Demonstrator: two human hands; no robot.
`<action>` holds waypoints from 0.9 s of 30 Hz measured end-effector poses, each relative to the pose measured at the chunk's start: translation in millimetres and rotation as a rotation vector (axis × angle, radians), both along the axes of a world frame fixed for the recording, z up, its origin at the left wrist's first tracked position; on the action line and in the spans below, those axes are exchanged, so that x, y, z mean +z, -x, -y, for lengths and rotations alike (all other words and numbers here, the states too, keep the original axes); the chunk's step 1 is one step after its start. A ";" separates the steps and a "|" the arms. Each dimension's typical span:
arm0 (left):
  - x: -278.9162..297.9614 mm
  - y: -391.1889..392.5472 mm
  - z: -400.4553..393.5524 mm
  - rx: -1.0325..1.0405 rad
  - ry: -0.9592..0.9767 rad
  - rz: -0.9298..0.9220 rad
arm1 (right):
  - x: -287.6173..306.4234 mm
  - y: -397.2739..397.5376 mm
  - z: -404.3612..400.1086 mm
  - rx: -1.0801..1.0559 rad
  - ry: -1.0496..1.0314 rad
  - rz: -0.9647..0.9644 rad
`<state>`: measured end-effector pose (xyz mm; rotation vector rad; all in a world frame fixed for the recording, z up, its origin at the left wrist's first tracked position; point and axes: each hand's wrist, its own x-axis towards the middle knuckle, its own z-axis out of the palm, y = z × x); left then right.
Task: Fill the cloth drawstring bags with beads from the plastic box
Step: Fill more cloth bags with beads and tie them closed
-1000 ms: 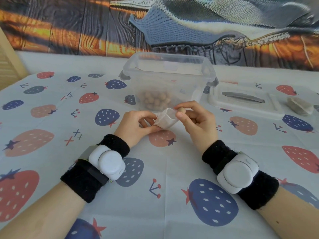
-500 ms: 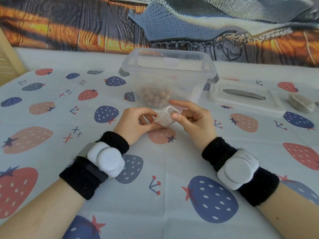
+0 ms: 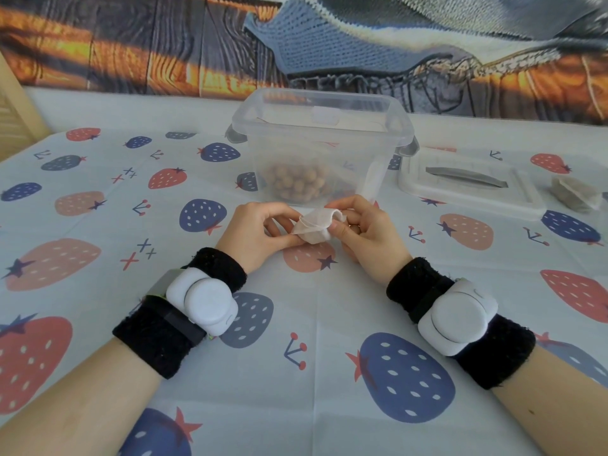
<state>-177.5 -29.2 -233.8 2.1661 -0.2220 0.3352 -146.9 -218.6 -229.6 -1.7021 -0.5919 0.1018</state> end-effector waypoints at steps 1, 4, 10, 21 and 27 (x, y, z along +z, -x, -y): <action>-0.2 0.2 0.0 -0.001 0.001 0.000 | -0.8 -0.5 -0.2 -0.004 0.002 -0.013; 0.0 0.3 0.1 0.001 0.008 0.001 | -2.9 -3.1 -0.1 -0.038 0.007 -0.072; 1.1 1.4 0.7 0.029 0.015 0.041 | -5.5 -5.9 -1.0 -0.069 0.066 -0.103; 1.4 1.6 2.9 -0.066 0.017 -0.082 | 1.2 0.6 0.2 -0.119 0.038 0.130; 5.0 3.4 7.5 -0.125 0.080 -0.184 | -1.9 -1.4 0.2 -0.077 -0.009 0.170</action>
